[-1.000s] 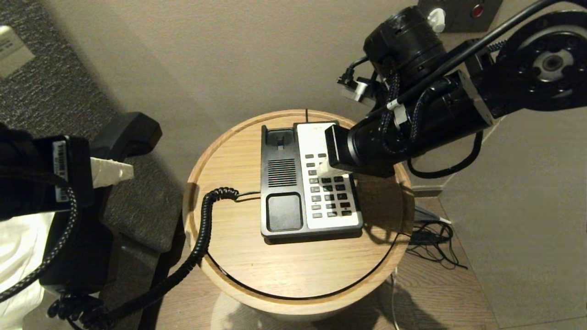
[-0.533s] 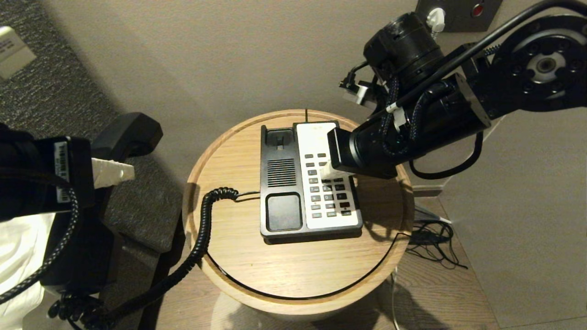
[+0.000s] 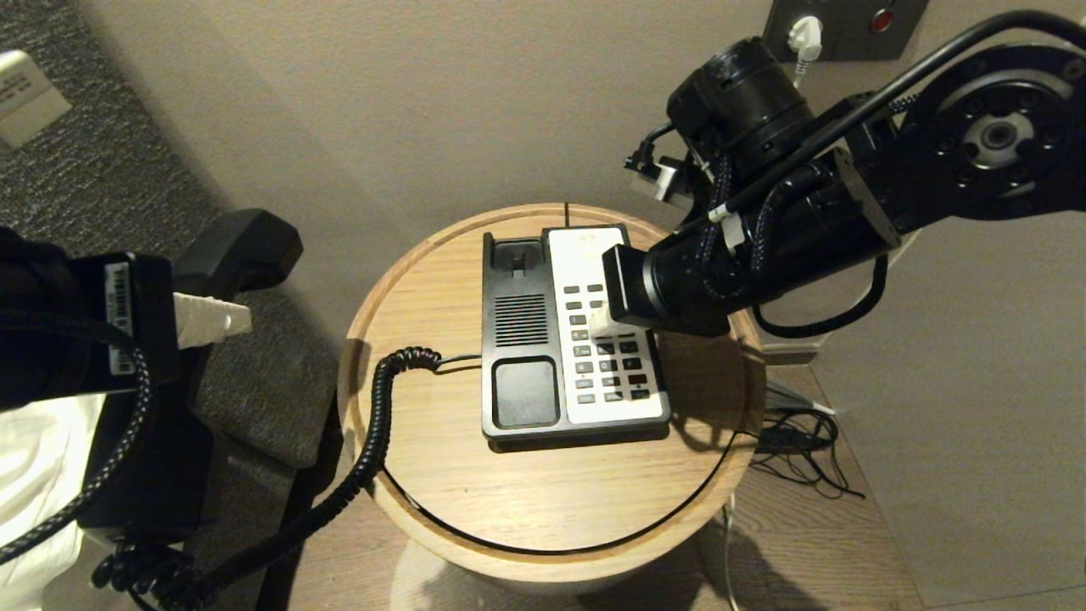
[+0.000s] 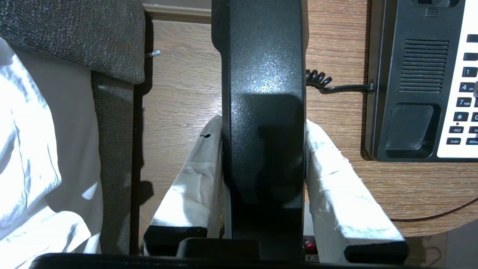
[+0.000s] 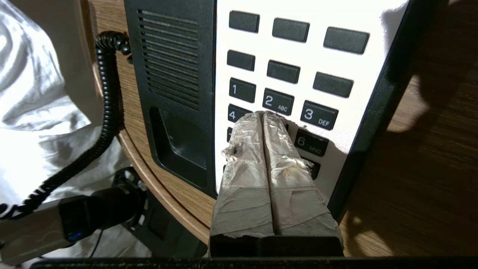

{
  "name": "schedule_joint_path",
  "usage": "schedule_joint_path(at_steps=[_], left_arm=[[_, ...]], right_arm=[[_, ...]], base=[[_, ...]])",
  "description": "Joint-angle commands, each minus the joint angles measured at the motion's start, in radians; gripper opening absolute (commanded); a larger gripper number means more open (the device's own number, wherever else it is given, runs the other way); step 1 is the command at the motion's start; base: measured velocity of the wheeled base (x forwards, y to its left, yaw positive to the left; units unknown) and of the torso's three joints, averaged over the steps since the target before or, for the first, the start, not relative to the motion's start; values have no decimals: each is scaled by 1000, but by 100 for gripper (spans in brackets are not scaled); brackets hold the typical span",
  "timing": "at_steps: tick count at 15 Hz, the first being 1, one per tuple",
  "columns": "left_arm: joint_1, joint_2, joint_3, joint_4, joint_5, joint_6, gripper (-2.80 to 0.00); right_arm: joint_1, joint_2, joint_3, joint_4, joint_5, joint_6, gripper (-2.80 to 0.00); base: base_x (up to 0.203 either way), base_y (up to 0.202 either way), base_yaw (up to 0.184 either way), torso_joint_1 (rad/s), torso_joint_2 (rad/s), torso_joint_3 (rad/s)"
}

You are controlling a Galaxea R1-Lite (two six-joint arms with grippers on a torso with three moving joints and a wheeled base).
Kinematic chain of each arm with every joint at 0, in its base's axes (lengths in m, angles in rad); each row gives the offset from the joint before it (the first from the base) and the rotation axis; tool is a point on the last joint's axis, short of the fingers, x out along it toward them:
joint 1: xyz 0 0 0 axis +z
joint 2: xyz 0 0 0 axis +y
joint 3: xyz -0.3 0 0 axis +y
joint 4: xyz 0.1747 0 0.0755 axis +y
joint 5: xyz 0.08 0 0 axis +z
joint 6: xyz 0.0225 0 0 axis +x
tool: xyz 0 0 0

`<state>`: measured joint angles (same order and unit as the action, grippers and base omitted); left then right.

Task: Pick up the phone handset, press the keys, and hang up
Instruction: Dial the number

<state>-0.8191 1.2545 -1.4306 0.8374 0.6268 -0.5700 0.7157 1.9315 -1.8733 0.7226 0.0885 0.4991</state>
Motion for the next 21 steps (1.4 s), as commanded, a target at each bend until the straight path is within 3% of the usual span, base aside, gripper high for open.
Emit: schedule_joint_path(at_steps=[1, 6, 21], left_arm=[[0, 2, -1, 5, 4, -4, -280], [0, 0, -4, 5, 4, -5, -280], [0, -1, 6, 8, 4, -7, -280]], right_arm=[[-4, -2, 6, 4, -3, 3, -280], [21, -44, -49, 47, 2, 10, -280], [28, -17, -43, 92, 4, 15, -280]], base=[[0, 0, 0, 0, 0, 0], [0, 0, 0, 0, 0, 0], [0, 0, 0, 0, 0, 0]])
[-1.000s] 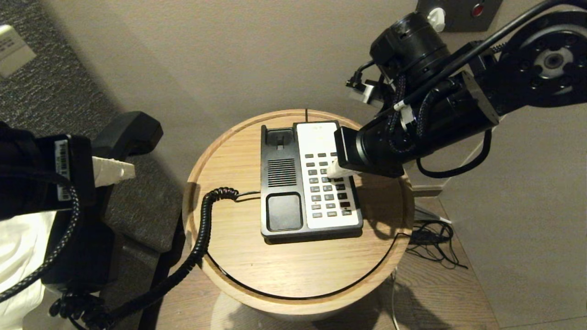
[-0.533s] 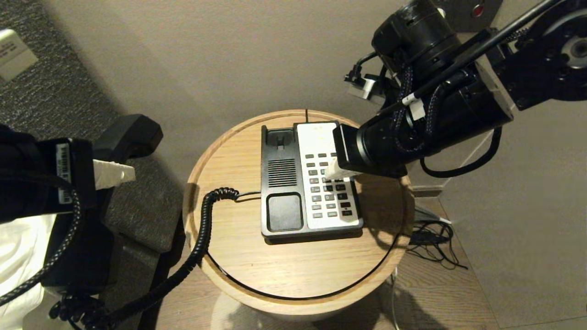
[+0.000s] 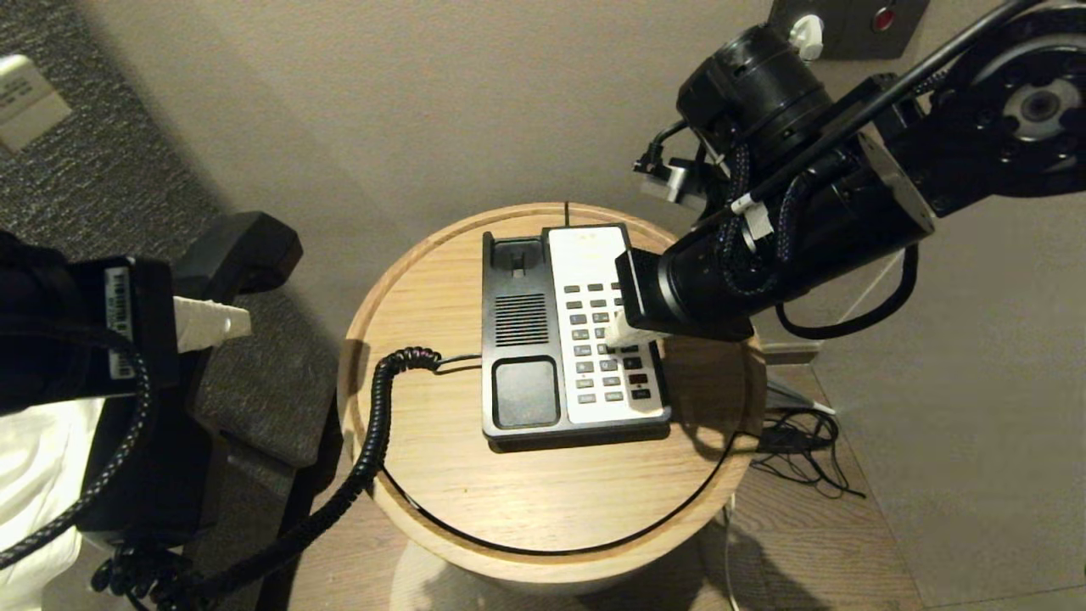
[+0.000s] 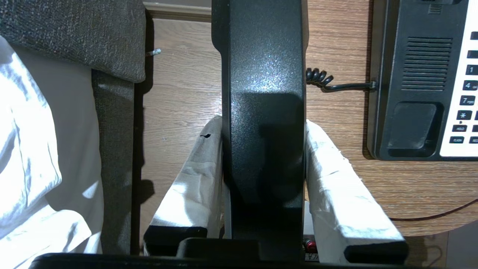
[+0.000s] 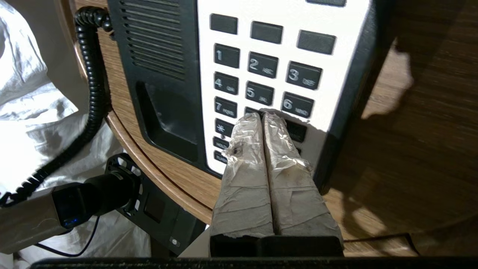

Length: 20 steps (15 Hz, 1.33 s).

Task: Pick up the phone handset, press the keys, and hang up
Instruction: Dial the number

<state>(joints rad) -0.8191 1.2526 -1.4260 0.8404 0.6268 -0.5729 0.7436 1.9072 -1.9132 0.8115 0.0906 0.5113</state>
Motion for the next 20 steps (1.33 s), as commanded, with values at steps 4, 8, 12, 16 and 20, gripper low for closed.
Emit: schedule_joint_path(at_steps=[4, 8, 12, 16, 20], left_arm=[[0, 1, 1, 3, 2, -4, -280], [0, -1, 2, 5, 2, -4, -280], [0, -1, 2, 5, 2, -4, -280], [0, -2, 2, 5, 2, -5, -280], [0, -4, 2, 5, 2, -5, -280]], right_arm=[[0, 21, -6, 0, 1, 4, -280], [0, 30, 8, -3, -5, 3, -280], [0, 23, 22, -3, -6, 2, -280], [3, -3, -9, 3, 0, 4, -280], [30, -47, -10, 7, 1, 7, -280]], base=[[0, 0, 0, 0, 0, 0], [0, 0, 0, 0, 0, 0], [0, 0, 0, 0, 0, 0], [0, 0, 0, 0, 0, 0], [0, 0, 0, 0, 0, 0]])
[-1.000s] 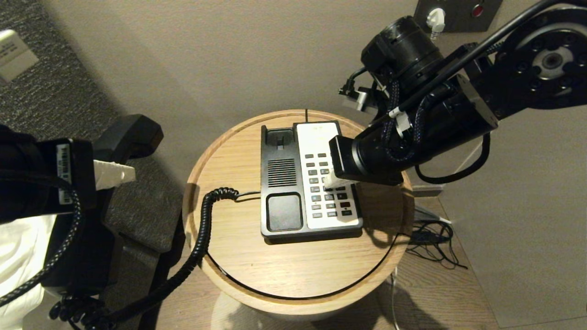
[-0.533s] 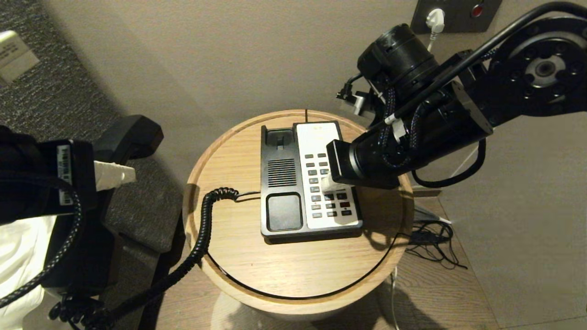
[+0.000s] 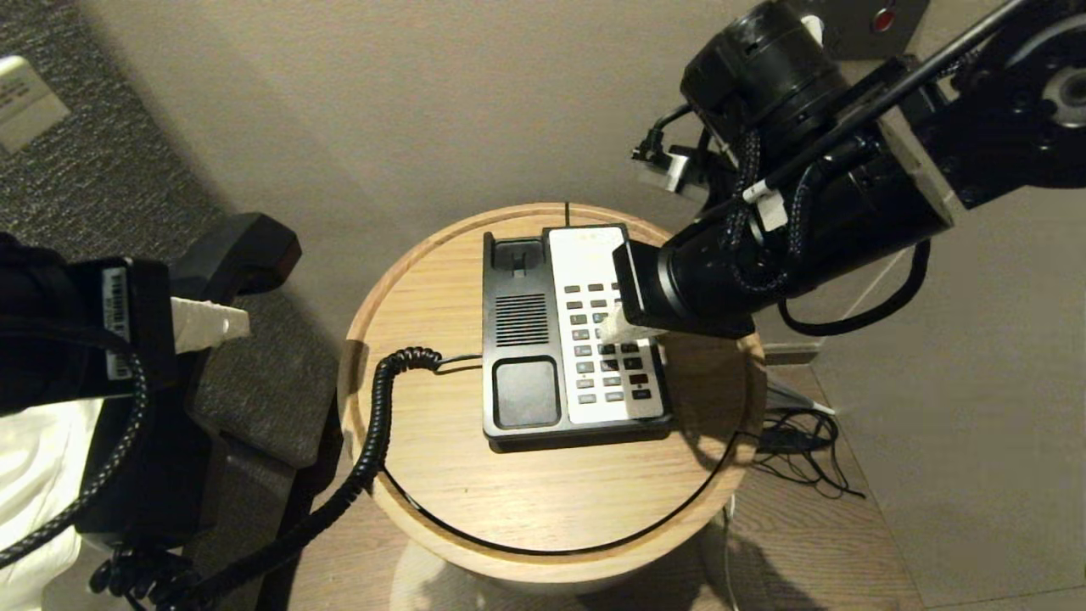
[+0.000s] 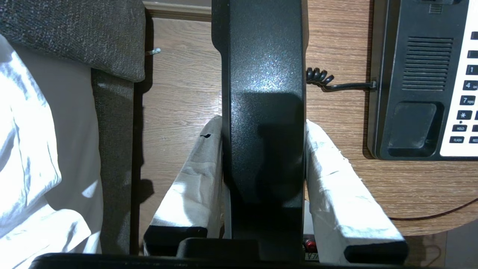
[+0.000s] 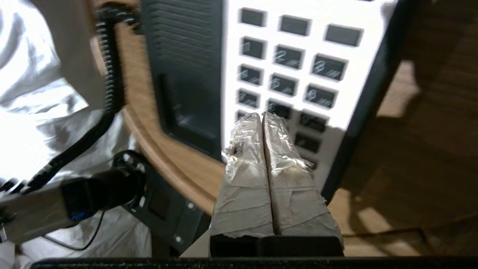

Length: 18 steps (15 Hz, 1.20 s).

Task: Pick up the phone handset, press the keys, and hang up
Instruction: Dial the number

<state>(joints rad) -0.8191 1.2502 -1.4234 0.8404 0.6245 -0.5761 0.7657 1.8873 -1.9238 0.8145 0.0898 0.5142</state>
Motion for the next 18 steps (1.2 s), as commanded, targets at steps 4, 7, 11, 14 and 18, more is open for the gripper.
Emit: schedule_joint_path(at_steps=[4, 7, 11, 14, 18], left_arm=[[0, -5, 4, 8, 4, -2, -280], [0, -3, 3, 6, 4, -2, -280], [0, -3, 4, 6, 4, -2, -280], [0, 1, 1, 6, 6, -2, -280], [0, 0, 4, 6, 4, -2, -280]], right_arm=[[-2, -22, 13, 27, -5, 15, -280], [-27, -7, 12, 27, -14, 13, -280], [-43, 7, 6, 28, -16, 12, -280], [-43, 7, 8, 29, -16, 12, -280], [-46, 7, 14, 41, -16, 12, -280]], base=[[0, 0, 0, 0, 0, 0], [0, 0, 0, 0, 0, 0], [0, 0, 0, 0, 0, 0], [0, 0, 0, 0, 0, 0], [0, 0, 0, 0, 0, 0]])
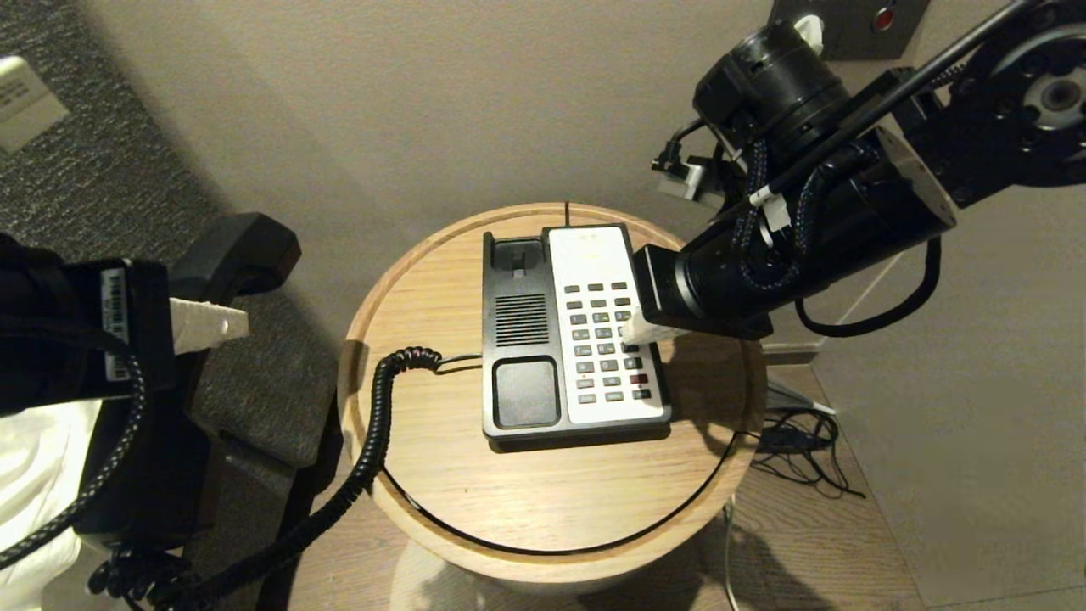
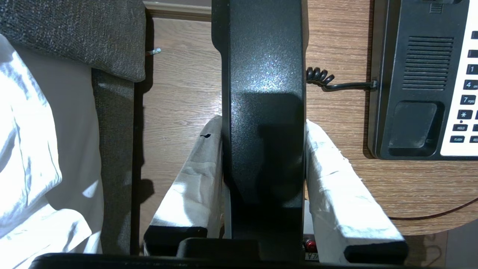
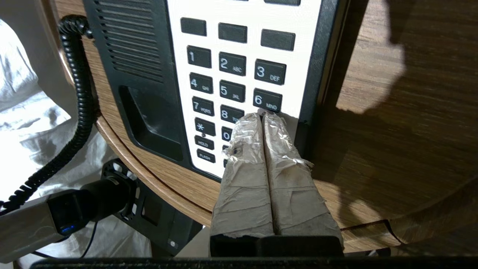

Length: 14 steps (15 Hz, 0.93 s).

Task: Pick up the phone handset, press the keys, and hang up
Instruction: Dial the number

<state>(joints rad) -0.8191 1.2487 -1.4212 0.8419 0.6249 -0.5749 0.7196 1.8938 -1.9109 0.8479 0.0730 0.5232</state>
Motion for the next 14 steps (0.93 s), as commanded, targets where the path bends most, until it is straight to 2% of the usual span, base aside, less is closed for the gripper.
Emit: schedule_joint_path(at_steps=[1, 14], left_arm=[[0, 2, 2, 4, 5, -3, -280], [0, 0, 1, 3, 4, -3, -280]], right_arm=[[0, 2, 2, 11, 1, 3, -280], [-6, 12, 28, -1, 1, -5, -280]], base=[[0, 0, 0, 0, 0, 0], [0, 0, 0, 0, 0, 0]])
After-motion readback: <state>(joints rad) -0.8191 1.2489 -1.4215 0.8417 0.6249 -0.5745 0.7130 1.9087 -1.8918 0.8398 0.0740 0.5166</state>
